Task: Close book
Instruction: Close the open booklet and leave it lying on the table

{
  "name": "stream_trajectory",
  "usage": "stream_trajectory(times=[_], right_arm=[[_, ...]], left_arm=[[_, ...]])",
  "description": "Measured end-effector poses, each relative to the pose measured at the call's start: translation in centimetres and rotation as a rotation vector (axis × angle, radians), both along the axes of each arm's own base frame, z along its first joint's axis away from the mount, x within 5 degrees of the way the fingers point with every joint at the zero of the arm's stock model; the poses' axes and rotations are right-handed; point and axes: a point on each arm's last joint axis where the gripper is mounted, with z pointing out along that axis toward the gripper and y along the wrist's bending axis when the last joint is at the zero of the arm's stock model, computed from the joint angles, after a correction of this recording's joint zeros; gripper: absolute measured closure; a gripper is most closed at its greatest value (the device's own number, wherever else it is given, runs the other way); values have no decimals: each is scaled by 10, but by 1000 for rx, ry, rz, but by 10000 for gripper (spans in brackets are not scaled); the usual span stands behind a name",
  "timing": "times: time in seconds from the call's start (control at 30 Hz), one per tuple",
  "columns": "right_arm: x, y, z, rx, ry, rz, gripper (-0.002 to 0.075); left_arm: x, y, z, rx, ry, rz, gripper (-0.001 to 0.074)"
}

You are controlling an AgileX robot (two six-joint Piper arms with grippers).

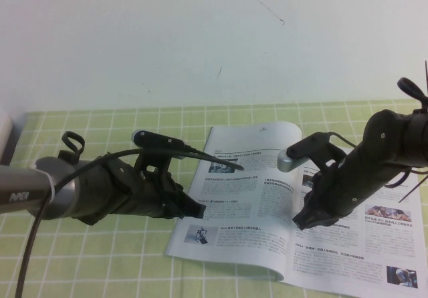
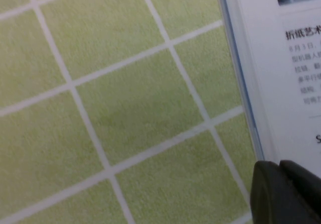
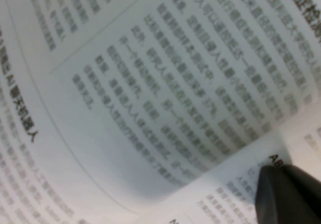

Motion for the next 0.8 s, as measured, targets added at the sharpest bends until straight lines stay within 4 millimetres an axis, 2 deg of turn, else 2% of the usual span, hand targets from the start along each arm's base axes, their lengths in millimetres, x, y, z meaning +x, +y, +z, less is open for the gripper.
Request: stream_trajectory(times=[0.17,0.53,0.73,0.8], right_arm=[[0,0,0,0,0,0,729],[0,0,0,1,1,-1,729],[0,0,0,11,5,-14,729],[1,0,0,16,5,-21,729]], left_arm=[[2,0,0,36,-31,-32,739],[-1,-4,-5,13,26,-81,739],[-10,-16,-4,-108,129,-123,739],[-17,-28,-4,-159,154,-174,739]])
